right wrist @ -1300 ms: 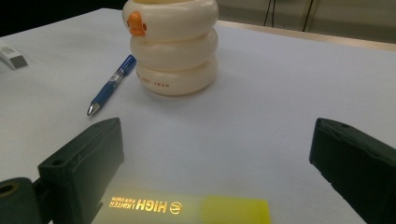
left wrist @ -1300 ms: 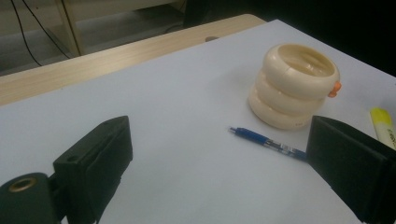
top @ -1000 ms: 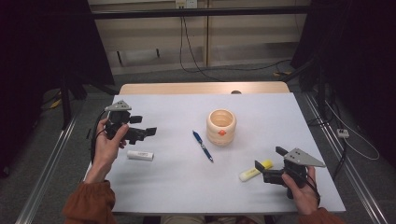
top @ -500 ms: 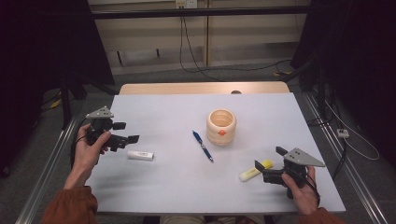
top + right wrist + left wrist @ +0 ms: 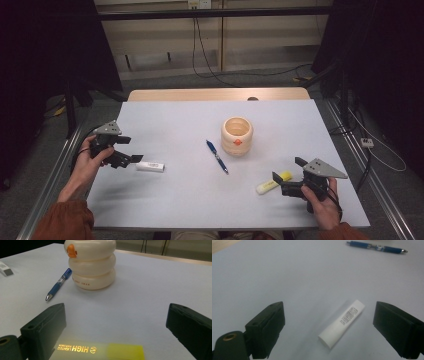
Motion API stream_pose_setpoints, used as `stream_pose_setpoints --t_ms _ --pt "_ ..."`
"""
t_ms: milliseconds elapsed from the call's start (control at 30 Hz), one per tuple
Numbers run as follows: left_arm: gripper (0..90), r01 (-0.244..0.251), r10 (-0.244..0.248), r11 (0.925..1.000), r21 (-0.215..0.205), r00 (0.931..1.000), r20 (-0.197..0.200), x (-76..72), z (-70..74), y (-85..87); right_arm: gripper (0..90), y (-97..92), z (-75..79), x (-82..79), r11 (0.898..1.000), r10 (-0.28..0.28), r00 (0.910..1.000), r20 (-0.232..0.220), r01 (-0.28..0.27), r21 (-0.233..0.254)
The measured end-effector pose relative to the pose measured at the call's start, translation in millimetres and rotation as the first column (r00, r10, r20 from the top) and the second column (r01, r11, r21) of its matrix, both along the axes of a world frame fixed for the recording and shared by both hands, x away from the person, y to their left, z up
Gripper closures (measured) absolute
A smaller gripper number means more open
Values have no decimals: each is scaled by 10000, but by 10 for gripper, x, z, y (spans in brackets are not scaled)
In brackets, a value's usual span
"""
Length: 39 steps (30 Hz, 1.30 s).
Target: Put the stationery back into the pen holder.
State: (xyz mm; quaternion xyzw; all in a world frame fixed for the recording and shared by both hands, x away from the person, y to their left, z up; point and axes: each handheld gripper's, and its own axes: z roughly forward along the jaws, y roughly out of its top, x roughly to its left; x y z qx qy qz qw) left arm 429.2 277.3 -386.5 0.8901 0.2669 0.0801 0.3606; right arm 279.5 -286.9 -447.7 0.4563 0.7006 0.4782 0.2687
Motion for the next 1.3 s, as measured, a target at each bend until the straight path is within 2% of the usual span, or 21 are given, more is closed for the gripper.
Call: stream_pose_setpoints --t_ms 100,233,300,367,533,567,633,700,767,833,933,1000,1067,1167,1200,1233,1267,1300 --pt "107 564 -554 9980 302 9980 -316 6 -27 -20 29 0 -1 1 10000 14 10000 2 -14 7" --pt "107 1194 -1167 9907 651 9922 -444 12 -70 -51 29 0 -1 2 10000 17 10000 -3 -17 6" --pt "107 1551 -1507 9825 1030 9874 -491 16 -93 -74 29 0 -1 2 10000 17 10000 -4 -17 7" --pt "109 1808 -1764 9707 1581 9834 -414 20 -112 -106 28 1 -3 4 10000 10 10000 -14 -10 11" --pt "160 2422 -2413 9461 2151 9700 -310 56 -152 -123 28 1 -3 5 10000 19 10000 -16 -19 13" --pt "171 2588 -2593 9402 2214 9654 -276 62 -168 -130 28 0 -3 4 10000 30 10000 -20 -30 19" --pt "186 2997 -2996 9229 2417 9533 -382 75 -183 -141 29 0 -3 5 10000 37 10000 -23 -37 17" --pt "210 3062 -3060 9140 2661 9510 -432 87 -199 -160 29 0 -4 6 10000 40 10000 -28 -40 18" --pt "212 3094 -3106 9084 2813 9496 -413 100 -220 -184 29 0 -4 6 10000 48 10000 -29 -48 21" --pt "228 3242 -3268 8985 2959 9441 -421 114 -226 -205 28 0 -3 5 10000 49 10000 -22 -49 22" --pt "267 3280 -3326 8929 3084 9423 -392 121 -244 -230 28 -2 -3 5 10000 37 10000 -36 -37 30" --pt "301 3537 -3589 8730 3358 9321 -485 123 -261 -249 28 -2 -3 5 10000 39 10000 -36 -39 29" --pt "335 3688 -3722 8618 3483 9262 -599 117 -276 -268 28 0 -3 4 10000 24 10000 -37 -24 61" --pt "402 3668 -3714 8532 3709 9264 -617 117 -287 -287 28 -2 -3 5 10000 52 10000 -37 -52 30" --pt "429 3572 -3596 8547 3767 9307 -666 121 -290 -295 28 -2 -4 5 10000 53 10000 -40 -53 33" --pt "447 3573 -3587 8553 3753 9309 -688 119 -293 -299 29 -2 -3 5 10000 51 10000 -42 -51 31" --pt "459 3607 -3636 8537 3755 9292 -659 117 -300 -307 29 -2 -3 4 10000 55 10000 -40 -54 33" --pt "481 3710 -3724 8465 3817 9252 -733 118 -300 -315 28 -2 -3 4 10000 57 10000 -37 -57 32"
